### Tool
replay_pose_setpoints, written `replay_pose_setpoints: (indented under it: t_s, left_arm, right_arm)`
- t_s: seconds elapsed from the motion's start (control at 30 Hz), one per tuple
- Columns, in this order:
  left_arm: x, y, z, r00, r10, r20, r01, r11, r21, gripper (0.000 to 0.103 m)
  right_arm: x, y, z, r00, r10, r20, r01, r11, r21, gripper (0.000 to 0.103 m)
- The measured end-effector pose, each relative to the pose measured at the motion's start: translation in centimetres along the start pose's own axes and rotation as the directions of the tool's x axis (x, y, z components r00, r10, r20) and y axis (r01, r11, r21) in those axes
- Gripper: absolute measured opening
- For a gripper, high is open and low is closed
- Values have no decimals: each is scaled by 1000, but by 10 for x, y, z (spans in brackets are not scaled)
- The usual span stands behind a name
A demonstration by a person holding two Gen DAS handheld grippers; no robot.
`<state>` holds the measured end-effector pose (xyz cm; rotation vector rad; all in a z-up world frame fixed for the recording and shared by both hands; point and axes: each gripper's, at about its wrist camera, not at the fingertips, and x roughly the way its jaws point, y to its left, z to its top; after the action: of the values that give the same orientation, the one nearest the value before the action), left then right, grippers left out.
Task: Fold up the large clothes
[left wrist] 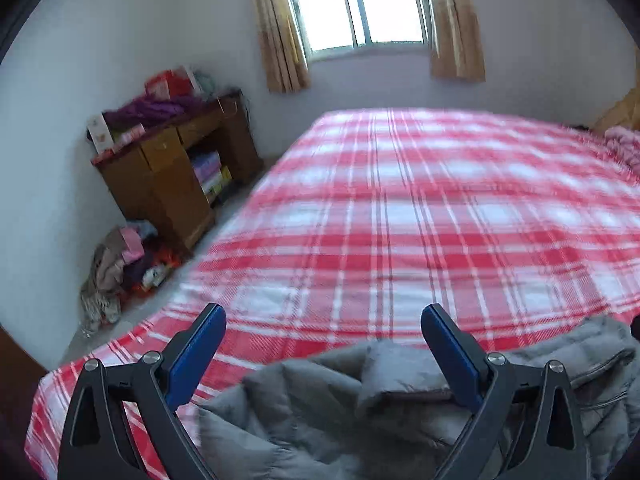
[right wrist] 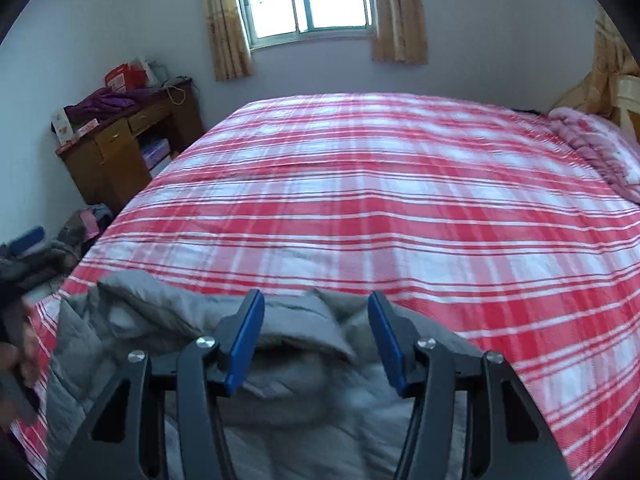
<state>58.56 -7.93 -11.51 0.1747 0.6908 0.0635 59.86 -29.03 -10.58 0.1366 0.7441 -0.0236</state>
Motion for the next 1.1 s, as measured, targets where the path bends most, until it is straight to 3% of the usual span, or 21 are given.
replay_pose_setpoints:
  t_s: [0.23, 0.5, 1.1]
  left_arm:
    - [43, -16, -65, 995, -11, -103, 17, 998, 63, 99]
    - [58, -19, -76, 992, -26, -123, 32, 998, 47, 102]
    - [66, -21, -78, 990, -27, -142, 34, 998, 44, 102]
  right_arm:
    - [53, 17, -36, 995, -4, -103, -2, 998, -56, 57]
    - [69, 6, -66, 992, -5, -126, 0, 999, -41, 57]
    - [78, 16, -69, 990, -84, -116, 73, 992, -101, 57]
